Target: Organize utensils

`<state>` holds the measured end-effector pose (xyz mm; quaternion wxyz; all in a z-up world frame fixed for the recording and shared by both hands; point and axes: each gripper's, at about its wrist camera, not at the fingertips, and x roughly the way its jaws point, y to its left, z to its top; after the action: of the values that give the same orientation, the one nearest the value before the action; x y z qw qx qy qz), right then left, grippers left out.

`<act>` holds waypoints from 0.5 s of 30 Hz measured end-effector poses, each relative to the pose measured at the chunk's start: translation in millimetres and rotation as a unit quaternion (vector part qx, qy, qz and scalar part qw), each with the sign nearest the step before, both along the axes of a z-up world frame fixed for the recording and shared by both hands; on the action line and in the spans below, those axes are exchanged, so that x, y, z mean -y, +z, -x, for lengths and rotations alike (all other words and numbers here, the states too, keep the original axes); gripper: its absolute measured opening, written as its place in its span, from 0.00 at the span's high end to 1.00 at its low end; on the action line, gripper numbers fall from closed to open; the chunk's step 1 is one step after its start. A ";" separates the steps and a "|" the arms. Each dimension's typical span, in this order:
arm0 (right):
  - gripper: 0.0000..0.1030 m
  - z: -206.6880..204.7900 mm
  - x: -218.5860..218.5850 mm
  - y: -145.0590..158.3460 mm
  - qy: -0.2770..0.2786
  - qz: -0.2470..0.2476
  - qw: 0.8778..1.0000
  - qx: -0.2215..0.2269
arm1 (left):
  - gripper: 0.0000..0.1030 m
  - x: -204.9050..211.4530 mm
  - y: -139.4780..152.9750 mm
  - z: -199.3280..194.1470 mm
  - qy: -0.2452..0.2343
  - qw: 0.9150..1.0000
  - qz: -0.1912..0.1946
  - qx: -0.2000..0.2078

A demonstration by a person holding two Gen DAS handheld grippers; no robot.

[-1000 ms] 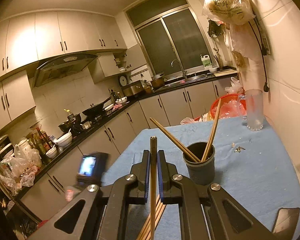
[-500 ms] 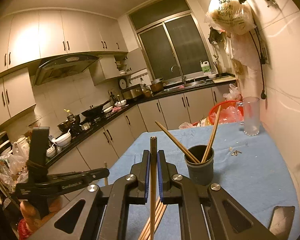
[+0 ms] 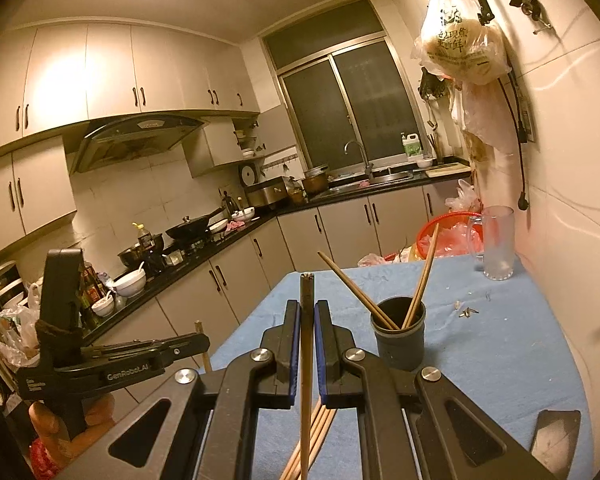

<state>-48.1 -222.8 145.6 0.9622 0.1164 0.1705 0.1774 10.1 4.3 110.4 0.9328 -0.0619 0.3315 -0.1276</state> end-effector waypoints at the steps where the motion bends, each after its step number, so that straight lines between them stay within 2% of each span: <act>1: 0.93 1.3 0.1 0.0 0.000 0.000 1.000 0.000 | 0.93 -0.3 0.4 1.3 0.000 1.000 -0.001 0.001; 15: 0.93 -2.8 2.3 2.1 -0.005 0.003 1.000 0.000 | 0.93 -4.1 5.5 -1.4 -0.009 1.000 0.003 0.006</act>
<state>-45.4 -225.2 147.7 0.9635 0.1148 0.1703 0.1718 11.5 8.4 115.9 0.9333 -0.0614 0.3263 -0.1370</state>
